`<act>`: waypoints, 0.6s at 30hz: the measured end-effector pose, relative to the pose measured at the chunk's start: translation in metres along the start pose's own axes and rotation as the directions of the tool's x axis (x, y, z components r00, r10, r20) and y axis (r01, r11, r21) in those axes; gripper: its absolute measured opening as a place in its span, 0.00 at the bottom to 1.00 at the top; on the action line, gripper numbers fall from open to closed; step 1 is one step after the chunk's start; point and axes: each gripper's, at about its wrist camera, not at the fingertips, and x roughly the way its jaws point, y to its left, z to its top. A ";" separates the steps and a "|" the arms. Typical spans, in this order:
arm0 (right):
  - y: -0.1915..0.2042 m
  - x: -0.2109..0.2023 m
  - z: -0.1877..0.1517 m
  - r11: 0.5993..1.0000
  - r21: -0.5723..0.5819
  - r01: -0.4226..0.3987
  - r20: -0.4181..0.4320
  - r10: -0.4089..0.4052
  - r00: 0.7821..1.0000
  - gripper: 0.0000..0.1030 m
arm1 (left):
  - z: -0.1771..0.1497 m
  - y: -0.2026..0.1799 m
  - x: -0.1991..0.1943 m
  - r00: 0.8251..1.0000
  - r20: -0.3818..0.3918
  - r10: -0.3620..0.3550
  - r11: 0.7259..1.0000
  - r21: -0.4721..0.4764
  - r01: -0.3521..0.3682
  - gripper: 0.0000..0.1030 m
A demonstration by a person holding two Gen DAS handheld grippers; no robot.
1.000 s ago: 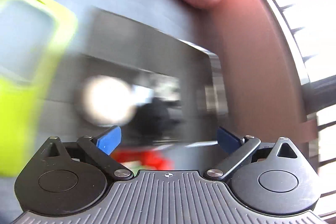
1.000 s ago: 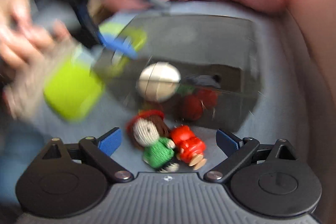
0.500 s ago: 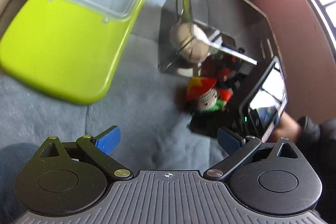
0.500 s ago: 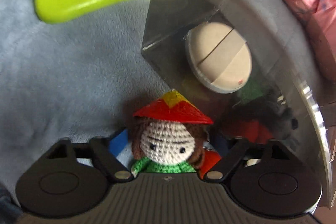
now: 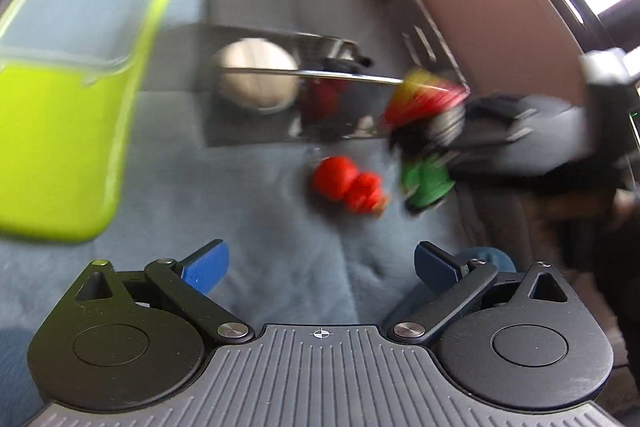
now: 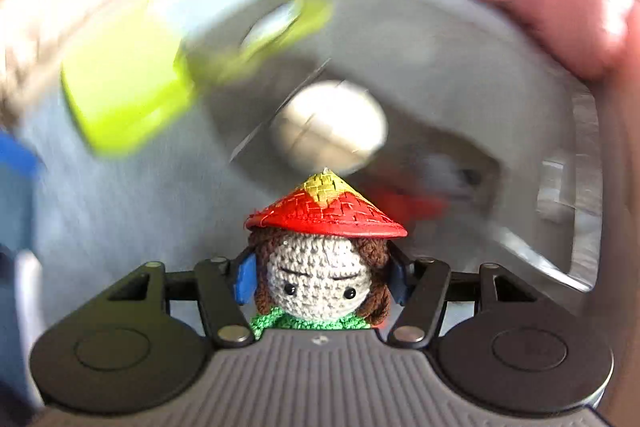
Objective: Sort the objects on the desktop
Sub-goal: 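Grasp the crochet doll in the red hat with the right tool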
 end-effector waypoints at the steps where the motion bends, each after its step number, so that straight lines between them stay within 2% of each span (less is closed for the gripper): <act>1: -0.015 -0.021 -0.001 0.999 0.052 -0.003 0.038 0.001 0.999 0.62 | 0.004 -0.008 0.010 1.000 -0.013 -0.015 1.000 0.011 0.015 0.99; 6: -0.084 -0.110 -0.006 0.965 0.260 -0.046 0.204 -0.008 0.979 0.62 | 0.020 -0.045 0.067 0.996 -0.056 -0.066 0.997 0.038 0.068 0.99; 10: -0.123 -0.146 0.000 0.936 0.345 -0.068 0.277 -0.033 0.960 0.62 | 0.022 -0.061 0.120 0.998 -0.062 0.005 1.000 -0.011 -0.005 0.99; 12: -0.135 -0.149 0.011 0.929 0.363 -0.066 0.290 -0.045 0.956 0.62 | 0.020 -0.064 0.145 0.991 -0.093 0.096 0.995 -0.031 -0.099 0.99; 14: -0.142 -0.148 0.023 0.923 0.380 -0.063 0.297 -0.057 0.953 0.62 | 0.015 -0.062 0.163 0.973 -0.158 0.170 0.983 -0.047 -0.180 0.99; 16: -0.150 -0.140 0.035 0.909 0.408 -0.086 0.300 -0.044 0.953 0.63 | 0.008 -0.058 0.170 0.963 -0.186 0.193 0.976 -0.068 -0.209 0.99; 18: -0.158 -0.115 0.047 0.883 0.445 -0.149 0.290 0.015 0.957 0.63 | 0.000 -0.049 0.175 0.957 -0.209 0.199 0.968 -0.113 -0.226 0.99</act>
